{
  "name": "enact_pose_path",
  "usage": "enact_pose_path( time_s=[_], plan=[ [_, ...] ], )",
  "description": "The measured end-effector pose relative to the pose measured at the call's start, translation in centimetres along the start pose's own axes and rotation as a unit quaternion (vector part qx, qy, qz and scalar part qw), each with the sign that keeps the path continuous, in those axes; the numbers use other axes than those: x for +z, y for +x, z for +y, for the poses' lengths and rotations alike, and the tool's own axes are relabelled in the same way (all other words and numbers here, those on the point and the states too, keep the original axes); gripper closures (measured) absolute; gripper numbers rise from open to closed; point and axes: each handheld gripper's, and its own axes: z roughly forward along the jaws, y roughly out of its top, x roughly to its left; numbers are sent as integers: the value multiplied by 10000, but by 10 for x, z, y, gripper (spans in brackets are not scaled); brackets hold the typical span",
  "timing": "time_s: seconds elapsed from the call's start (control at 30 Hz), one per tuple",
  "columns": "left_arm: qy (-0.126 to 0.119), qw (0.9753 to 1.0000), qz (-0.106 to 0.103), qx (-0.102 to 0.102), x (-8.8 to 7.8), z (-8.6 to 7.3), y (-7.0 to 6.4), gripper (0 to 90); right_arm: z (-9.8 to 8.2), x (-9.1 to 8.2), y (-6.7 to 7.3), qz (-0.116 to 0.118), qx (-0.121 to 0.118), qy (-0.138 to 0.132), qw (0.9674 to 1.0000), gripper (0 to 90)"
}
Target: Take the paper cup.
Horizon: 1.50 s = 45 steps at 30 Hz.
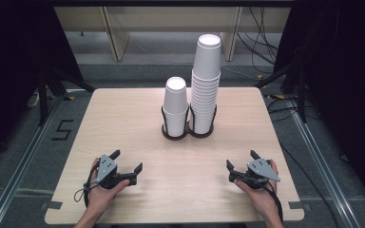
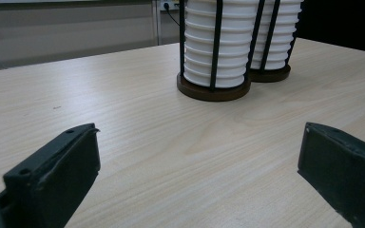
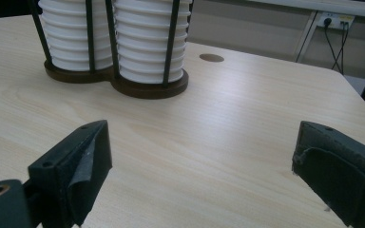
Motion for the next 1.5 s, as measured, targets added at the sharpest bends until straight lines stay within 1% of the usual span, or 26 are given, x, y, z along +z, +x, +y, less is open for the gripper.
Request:
enact_pose_path(
  time_s=[0.1,0.13,0.17,0.27,0.33,0.4,0.5,0.53,0.6,0.67,0.7,0.73,0.83,0.9,0.93,0.97,1.0,1.03,1.07,1.1,1.2,1.37,1.4,1.43,1.47,1.5],
  plan=[
    [18,10000,5,-33,1,0,1,0,0,0,2,45,-8,29,10000,68],
    [32,10000,2,-46,1,0,1,0,0,2,2,106,-40,-5,9999,69],
    [-34,10000,-20,-57,3,0,1,0,0,1,3,58,-56,20,10000,71],
    [3,10000,-12,-50,0,0,-1,0,0,1,5,127,-143,58,9998,73],
    [14,10000,-6,-74,0,0,0,0,0,1,5,97,-125,68,9999,74],
    [34,9999,-43,-85,1,0,1,0,0,1,5,80,-189,88,9998,74],
    [57,9999,-75,-145,1,0,2,0,1,2,7,74,-143,142,9998,75],
    [56,9998,-79,-159,1,1,3,0,1,3,6,63,-237,141,9996,76],
    [52,9997,-88,-230,2,1,4,0,1,2,7,33,-255,135,9996,78],
    [69,9997,-90,-197,2,1,4,0,1,2,8,32,-288,135,9995,80],
    [66,9997,-116,-187,2,2,5,0,1,2,8,53,-251,142,9996,80],
    [40,9997,-172,-179,3,4,4,0,1,3,8,55,-294,159,9994,80],
    [-44,9994,-300,-177,3,15,3,0,1,3,8,98,-298,202,9993,81],
    [-183,9991,-373,-107,7,24,1,0,1,4,7,130,-263,173,9994,83],
    [-182,9990,-394,-84,8,30,0,0,1,4,8,91,-252,193,9995,84],
    [-287,9986,-439,-74,11,35,-1,0,1,4,8,91,-252,193,9995,84],
    [-277,9986,-459,-41,13,41,-2,0,1,4,7,87,-274,202,9994,84],
    [-374,9978,-537,-48,17,46,-3,0,1,4,6,131,-272,217,9993,85],
    [-356,9977,-582,-24,18,53,-5,0,1,4,6,131,-272,217,9993,85],
    [-384,9972,-647,8,21,59,-6,0,2,4,6,137,-195,236,9994,86],
    [-444,9960,-748,195,30,78,-9,0,2,5,6,190,-194,277,9992,89],
    [-536,9941,-876,357,45,105,-10,0,3,7,4,164,-313,212,9991,94],
    [-571,9938,-882,371,47,110,-10,0,3,6,5,159,-166,259,9994,95],
    [-586,9935,-889,398,49,114,-10,0,3,7,5,176,-151,225,9995,95],
    [-676,9922,-899,536,53,119,-10,0,5,7,4,155,-230,190,9994,95],
    [-698,9921,-892,540,55,122,-10,0,5,7,6,124,-97,202,9997,95]
  ],
)
